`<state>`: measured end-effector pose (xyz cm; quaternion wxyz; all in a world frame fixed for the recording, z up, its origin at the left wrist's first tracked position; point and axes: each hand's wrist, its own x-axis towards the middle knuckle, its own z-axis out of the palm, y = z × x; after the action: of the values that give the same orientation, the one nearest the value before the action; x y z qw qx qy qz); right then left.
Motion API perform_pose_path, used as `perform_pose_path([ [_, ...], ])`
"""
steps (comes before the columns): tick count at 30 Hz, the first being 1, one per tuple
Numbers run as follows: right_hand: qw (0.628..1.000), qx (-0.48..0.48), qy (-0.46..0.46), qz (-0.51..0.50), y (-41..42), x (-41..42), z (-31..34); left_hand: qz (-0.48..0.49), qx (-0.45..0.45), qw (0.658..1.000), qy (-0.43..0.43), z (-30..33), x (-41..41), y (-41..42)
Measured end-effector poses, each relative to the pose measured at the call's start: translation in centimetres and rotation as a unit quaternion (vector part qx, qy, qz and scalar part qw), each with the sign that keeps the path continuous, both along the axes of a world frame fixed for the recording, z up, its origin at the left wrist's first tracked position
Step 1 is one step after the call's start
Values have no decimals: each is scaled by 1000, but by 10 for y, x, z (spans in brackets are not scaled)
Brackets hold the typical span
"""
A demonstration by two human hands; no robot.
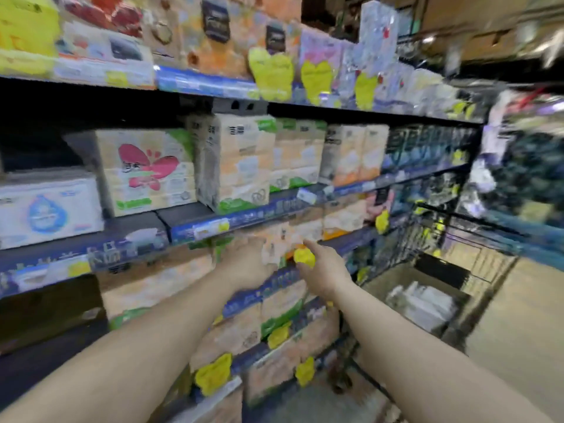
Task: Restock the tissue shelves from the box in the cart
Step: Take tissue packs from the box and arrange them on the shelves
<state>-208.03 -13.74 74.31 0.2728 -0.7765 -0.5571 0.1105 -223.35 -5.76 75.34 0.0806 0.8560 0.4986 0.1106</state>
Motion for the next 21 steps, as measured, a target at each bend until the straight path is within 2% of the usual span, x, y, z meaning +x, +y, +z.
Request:
perform_pose_path([
  [4, 993, 0, -3, -114, -51, 101, -21, -137, 2, 990, 22, -16, 123, -25],
  [9, 977, -26, 47, -204, -79, 198, -51, -222, -41, 974, 33, -48, 244, -28],
  [16, 939, -34, 104, -327, -56, 330, -84, -300, -120, 946, 38, -84, 390, 36],
  [21, 916, -43, 160, -365, -15, 403, -108, -341, -156, 925, 53, -111, 467, 80],
])
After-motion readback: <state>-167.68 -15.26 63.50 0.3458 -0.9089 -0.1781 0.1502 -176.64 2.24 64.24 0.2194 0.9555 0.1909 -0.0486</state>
